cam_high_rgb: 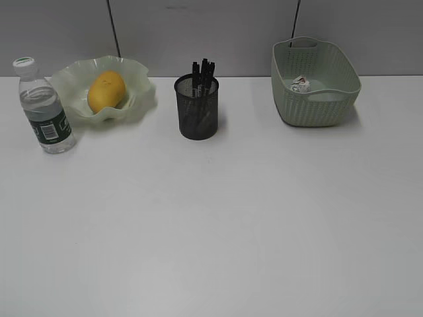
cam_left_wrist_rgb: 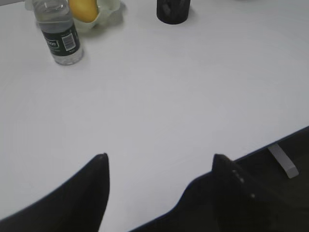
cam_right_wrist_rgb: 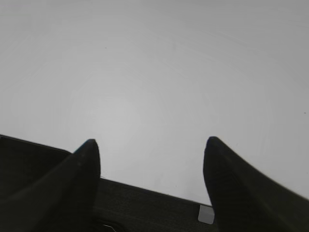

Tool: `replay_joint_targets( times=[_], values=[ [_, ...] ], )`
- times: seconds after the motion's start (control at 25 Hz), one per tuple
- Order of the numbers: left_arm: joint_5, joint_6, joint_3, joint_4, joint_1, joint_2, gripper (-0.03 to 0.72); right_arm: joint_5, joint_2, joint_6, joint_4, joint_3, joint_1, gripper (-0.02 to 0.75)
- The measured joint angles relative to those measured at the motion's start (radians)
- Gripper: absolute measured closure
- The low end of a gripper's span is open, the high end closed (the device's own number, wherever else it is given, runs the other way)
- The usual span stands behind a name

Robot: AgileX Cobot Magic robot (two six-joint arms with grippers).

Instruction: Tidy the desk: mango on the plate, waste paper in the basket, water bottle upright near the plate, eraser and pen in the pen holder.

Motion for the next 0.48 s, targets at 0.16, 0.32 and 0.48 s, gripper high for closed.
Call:
replay_joint_targets(
  times=[0.16,0.32,0.48],
  values=[
    [-0.05,0.0,0.031,-0.002,0.0,0.0,0.186,-0.001,0.0,0.0,0.0,0.0,0.0,0.208],
    [-0.054,0.0,0.031,-0.002,0.0,0.0,0.188,-0.001,0.0,0.0,0.001,0.0,0.0,0.208],
    [-0.054,0.0,0.031,-0.003,0.0,0.0,0.189,-0.001,0.0,0.0,0.001,0.0,0.0,0.208]
  ],
)
